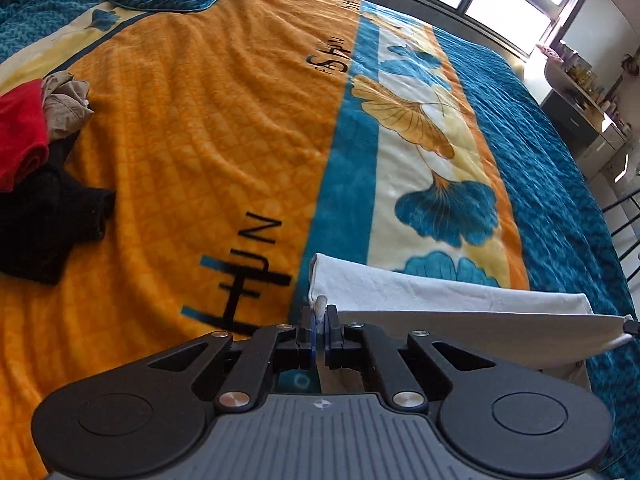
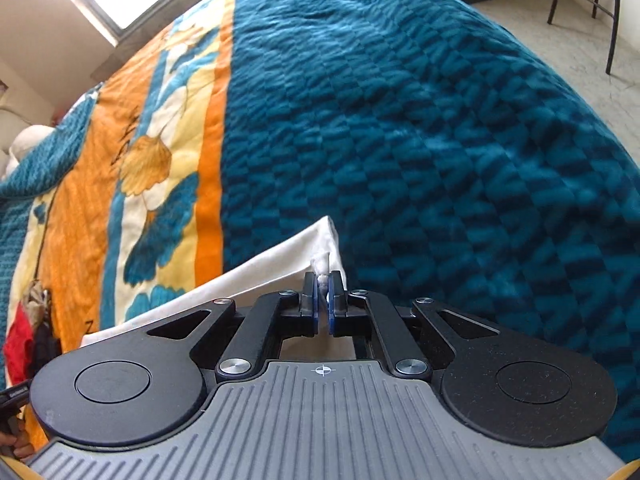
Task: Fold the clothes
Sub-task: 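Grasp the hem with both tools and fold it up toward the collar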
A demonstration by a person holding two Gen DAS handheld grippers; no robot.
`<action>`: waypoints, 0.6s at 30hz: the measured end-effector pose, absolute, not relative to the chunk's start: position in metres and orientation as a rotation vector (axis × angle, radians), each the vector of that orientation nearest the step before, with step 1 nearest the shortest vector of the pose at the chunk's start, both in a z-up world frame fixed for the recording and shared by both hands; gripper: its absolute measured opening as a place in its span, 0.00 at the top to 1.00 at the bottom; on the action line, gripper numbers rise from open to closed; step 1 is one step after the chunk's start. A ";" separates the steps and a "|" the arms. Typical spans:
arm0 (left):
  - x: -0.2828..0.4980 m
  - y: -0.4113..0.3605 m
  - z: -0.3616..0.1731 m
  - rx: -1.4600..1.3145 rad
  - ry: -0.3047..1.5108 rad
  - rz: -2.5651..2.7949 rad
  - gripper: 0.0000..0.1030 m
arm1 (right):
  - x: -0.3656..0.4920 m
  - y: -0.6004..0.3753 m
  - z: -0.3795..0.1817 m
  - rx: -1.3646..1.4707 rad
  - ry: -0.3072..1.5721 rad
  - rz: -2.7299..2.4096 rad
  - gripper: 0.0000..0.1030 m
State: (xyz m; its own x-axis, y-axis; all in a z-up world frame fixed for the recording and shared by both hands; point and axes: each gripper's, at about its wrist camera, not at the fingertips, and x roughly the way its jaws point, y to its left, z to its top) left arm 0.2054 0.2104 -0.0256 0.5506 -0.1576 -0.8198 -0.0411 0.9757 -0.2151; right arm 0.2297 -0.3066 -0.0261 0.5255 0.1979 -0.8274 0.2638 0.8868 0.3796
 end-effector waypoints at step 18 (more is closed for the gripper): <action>0.061 0.173 -0.048 -0.136 0.961 -0.010 0.98 | 0.073 -0.324 -0.048 0.521 1.031 -0.067 0.96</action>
